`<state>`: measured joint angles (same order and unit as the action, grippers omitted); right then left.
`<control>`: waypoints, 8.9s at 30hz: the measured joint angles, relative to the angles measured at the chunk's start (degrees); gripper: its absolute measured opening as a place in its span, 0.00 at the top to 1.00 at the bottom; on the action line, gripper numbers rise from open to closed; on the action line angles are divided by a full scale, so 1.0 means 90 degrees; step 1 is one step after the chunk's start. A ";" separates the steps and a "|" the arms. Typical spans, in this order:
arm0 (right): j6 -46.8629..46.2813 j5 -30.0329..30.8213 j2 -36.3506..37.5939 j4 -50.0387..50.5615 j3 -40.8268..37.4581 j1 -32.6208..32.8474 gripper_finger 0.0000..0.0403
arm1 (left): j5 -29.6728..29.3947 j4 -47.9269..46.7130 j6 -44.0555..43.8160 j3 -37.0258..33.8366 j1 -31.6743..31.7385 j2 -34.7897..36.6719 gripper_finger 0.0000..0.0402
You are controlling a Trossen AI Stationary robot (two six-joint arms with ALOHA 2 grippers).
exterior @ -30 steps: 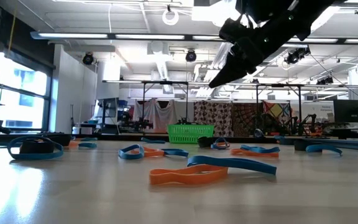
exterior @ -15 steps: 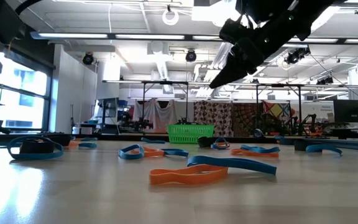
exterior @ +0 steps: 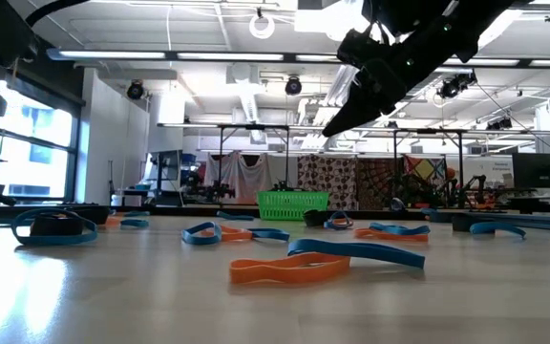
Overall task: Sort rubber bands into baskets
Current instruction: Put the orange rubber band into the yellow bin, then put the black rubber band into the green bin
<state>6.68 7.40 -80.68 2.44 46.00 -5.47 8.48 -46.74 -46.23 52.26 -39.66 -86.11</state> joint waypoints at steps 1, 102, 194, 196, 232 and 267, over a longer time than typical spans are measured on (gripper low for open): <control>0.0002 0.0000 0.0000 0.0000 0.0000 0.0002 1.00 | -0.0015 0.0006 0.0012 0.0018 0.0000 0.0010 1.00; 0.0238 0.0151 0.0002 -0.0012 0.0000 -0.0073 1.00 | -0.1614 -0.0319 0.5393 -0.0159 0.7491 0.2203 1.00; 0.0073 0.0126 0.0005 0.0245 0.0000 -0.0071 1.00 | -0.2194 -0.1060 0.7159 0.3047 1.1624 -0.2559 1.00; 0.0072 0.0129 0.0005 0.0244 0.0000 -0.0071 1.00 | -0.2182 -0.1048 0.7157 0.3047 1.1546 -0.2330 1.00; 0.0600 -0.0107 0.0010 -0.1634 -0.0207 -0.0362 1.00 | 0.0085 0.0062 0.7147 0.5216 0.8541 -0.2363 1.00; -0.0255 -0.0173 0.0189 -0.3680 -0.1892 -0.0564 1.00 | 0.0350 0.0094 0.7881 0.7042 0.8245 -0.5060 1.00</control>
<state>4.39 5.84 -78.98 -30.68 28.97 -10.55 11.63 -45.89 24.70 115.63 34.54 -131.64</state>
